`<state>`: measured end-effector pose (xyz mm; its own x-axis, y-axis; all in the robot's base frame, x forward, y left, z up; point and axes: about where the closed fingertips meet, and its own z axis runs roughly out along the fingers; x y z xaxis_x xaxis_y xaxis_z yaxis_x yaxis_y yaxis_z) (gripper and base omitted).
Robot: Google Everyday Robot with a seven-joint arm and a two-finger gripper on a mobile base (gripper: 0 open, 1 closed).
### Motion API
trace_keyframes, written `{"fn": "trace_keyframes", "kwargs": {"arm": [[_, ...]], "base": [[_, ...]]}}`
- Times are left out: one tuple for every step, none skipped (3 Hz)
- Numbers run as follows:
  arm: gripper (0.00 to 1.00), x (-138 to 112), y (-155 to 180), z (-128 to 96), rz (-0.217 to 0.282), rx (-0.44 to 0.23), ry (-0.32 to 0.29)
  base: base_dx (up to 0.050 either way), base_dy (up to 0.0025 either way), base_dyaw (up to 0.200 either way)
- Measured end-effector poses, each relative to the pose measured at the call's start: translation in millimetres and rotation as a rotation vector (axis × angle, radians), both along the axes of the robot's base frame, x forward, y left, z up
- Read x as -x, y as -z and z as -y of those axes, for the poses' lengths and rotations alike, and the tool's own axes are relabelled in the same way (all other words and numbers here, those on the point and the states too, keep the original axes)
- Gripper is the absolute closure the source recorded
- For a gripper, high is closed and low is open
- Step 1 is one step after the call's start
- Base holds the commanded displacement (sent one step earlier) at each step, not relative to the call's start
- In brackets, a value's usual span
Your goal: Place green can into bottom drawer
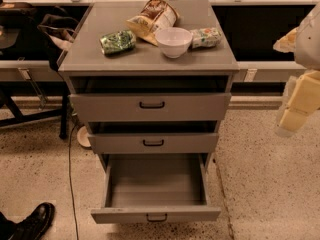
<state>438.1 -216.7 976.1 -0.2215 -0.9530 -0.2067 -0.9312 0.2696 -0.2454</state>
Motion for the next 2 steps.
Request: {"fn": "trace_keyframes", "kwargs": {"arm": [[0.0, 0.0, 0.0, 0.0, 0.0, 0.0, 0.0], [0.0, -7.3, 1.1, -5.6, 0.01, -0.056, -0.058]], "base": [[0.0, 0.0, 0.0], [0.0, 0.0, 0.0]]}}
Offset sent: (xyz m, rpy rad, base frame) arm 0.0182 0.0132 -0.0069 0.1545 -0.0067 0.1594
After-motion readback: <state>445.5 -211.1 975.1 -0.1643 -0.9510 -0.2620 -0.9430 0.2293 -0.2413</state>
